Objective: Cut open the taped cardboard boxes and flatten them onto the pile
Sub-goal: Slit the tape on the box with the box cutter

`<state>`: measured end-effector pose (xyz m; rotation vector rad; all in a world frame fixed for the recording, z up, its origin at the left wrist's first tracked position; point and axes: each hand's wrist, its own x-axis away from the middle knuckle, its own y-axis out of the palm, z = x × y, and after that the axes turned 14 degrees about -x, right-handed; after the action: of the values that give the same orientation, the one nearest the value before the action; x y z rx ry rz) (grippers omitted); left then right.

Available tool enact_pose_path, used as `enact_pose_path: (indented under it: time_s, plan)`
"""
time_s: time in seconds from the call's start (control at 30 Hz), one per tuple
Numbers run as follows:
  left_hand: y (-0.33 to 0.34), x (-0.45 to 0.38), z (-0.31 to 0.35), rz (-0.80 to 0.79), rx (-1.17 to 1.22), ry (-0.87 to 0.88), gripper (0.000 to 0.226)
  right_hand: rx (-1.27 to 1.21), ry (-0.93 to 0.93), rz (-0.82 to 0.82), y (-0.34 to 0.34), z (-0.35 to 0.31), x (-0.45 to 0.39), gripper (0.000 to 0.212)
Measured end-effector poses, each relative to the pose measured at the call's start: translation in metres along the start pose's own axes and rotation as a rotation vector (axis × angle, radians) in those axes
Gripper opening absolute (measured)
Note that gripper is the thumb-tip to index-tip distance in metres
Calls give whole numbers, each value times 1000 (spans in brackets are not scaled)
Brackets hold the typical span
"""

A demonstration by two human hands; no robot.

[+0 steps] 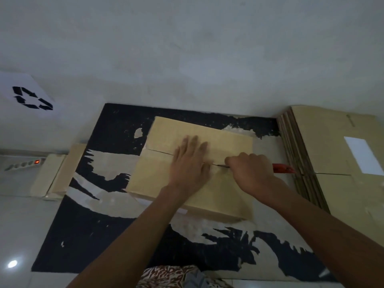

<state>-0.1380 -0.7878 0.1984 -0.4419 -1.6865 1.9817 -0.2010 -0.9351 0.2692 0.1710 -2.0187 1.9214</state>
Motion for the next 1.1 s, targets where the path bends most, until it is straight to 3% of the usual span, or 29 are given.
enact_pose_path:
  time_s: [0.13,0.6,0.87,1.1]
  plan:
    - [29,-3,3,-29,-181,23,61,-47,8,16,6,16,2,27]
    - [31,-4,4,-14,-211,31,63,-41,47,38,17,78,30,17]
    - [33,-6,5,-10,-232,41,67,-9,69,111,34,70,38,27]
    - [34,-2,-1,6,-211,64,68,-292,99,147,48,89,40,12]
